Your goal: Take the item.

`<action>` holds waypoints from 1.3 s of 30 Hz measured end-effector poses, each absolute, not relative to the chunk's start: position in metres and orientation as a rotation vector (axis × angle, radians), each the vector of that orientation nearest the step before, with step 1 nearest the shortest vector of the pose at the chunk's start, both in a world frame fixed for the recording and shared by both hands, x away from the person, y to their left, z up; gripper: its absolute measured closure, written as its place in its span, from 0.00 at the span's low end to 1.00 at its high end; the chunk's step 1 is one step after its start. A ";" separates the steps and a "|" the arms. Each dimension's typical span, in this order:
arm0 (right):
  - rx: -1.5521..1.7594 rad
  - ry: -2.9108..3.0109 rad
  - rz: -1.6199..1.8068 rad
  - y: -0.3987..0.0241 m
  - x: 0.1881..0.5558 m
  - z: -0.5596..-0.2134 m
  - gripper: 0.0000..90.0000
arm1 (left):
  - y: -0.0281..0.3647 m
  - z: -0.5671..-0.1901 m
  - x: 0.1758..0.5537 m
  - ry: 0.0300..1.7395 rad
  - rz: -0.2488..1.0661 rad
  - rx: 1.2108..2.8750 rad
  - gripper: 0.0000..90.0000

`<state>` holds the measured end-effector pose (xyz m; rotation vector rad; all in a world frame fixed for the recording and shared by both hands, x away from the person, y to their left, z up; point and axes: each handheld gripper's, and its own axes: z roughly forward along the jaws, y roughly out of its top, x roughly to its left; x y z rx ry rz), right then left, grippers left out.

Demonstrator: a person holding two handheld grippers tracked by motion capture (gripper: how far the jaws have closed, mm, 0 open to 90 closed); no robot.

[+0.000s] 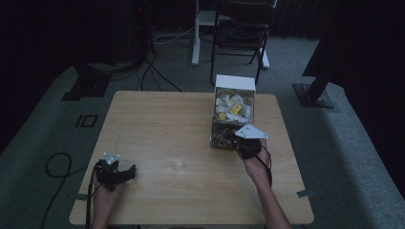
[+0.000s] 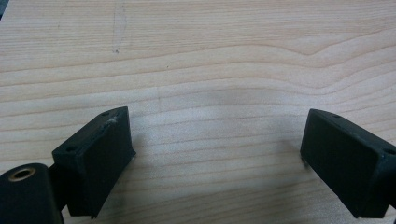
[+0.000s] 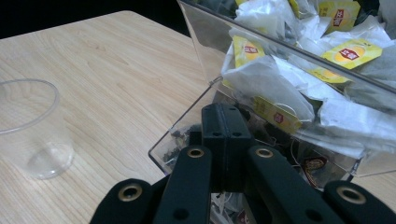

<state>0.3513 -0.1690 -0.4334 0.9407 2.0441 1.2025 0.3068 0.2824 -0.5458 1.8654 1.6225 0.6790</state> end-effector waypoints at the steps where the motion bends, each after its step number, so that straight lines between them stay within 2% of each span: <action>1: 0.938 2.043 1.206 -0.168 0.351 -0.433 1.00 | 0.282 -0.546 0.307 1.622 0.679 1.868 0.11; 39: 0.862 2.072 1.245 -0.151 0.341 -0.419 1.00 | 0.282 -0.546 0.307 1.622 0.678 1.868 0.11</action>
